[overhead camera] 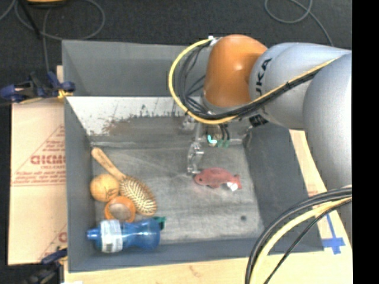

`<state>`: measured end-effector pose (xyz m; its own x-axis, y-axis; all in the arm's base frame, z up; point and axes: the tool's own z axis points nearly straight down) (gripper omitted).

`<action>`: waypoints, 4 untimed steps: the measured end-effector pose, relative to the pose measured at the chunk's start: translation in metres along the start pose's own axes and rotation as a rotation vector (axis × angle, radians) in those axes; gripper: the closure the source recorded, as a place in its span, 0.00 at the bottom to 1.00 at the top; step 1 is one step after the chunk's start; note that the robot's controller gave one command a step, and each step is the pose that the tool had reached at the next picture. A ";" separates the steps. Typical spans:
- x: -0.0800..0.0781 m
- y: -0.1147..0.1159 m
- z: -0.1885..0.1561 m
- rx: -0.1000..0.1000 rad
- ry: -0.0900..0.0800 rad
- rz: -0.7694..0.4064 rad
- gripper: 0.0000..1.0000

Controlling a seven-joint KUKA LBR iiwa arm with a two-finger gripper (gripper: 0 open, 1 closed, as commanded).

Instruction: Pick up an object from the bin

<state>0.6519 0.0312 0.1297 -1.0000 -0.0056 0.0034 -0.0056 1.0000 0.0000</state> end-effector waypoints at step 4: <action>0.070 -0.031 0.024 -0.001 -0.011 -0.341 0.00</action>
Offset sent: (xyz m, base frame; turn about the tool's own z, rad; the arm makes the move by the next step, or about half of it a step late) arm -0.0337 -0.0401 -0.0587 -0.1382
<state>0.5823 0.0000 0.1058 -0.9405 -0.3396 -0.0080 -0.3396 0.9406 0.0005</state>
